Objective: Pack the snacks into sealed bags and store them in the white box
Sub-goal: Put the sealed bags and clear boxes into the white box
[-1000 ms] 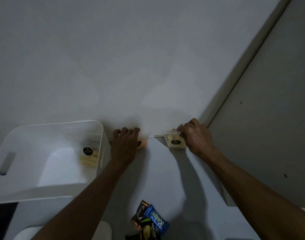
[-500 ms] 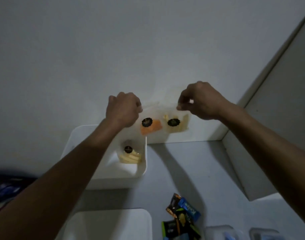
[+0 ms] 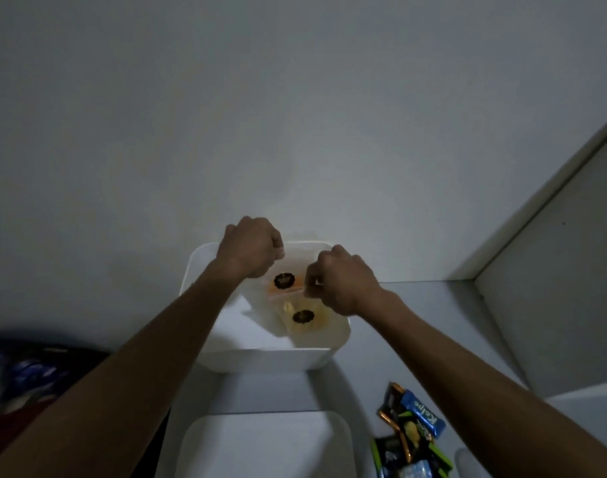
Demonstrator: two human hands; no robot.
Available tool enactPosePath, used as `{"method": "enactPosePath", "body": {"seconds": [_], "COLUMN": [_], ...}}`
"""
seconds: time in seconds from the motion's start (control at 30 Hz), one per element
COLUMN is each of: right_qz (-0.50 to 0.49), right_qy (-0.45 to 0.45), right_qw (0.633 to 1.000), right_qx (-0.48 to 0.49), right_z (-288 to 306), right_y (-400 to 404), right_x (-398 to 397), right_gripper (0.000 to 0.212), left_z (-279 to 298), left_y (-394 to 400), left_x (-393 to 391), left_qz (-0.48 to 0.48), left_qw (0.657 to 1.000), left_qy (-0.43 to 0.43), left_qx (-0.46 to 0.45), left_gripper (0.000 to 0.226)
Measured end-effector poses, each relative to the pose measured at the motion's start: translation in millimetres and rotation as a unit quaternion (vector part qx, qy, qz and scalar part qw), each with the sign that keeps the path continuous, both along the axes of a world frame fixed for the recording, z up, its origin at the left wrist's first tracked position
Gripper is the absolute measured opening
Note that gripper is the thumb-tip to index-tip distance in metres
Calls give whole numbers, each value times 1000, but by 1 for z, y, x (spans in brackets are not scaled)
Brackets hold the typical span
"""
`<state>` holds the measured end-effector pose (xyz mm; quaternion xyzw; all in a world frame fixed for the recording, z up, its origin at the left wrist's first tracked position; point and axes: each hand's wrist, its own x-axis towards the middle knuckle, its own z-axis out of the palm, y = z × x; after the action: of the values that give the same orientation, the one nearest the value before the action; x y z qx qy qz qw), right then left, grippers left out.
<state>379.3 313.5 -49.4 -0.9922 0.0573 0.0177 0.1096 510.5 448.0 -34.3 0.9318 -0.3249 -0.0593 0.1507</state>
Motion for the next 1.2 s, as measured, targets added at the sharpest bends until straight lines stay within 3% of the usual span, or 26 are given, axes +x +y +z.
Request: {"method": "enactPosePath", "body": {"seconds": [0.2,0.5,0.8,1.0,1.2], "right_qz": [-51,-66,-69,-100,-154], "right_qy": [-6,1,-6,-68,-127], "right_qw": [999,993,991,987,980], "right_qx": [3,-93,-114,-110,7], "right_z": [-61,-99,-103,-88,-54], "right_y": [8,8,2,-3,-21], "right_x": [-2,5,3,-12,-57], "right_gripper": [17,23,23,23,30], "left_z": [-67,-123,-128,-109,-77], "left_y": [-14,-28,-29,-12,-10], "left_x": [-14,-13,-17,-18,-51], "left_qz": [-31,-58,-36,2,27], "left_qw": [999,997,999,998,992], "left_qy": [-9,-11,33,1,-19], "left_qx": [25,53,12,-57,-120], "left_gripper": [9,17,17,19,33]}}
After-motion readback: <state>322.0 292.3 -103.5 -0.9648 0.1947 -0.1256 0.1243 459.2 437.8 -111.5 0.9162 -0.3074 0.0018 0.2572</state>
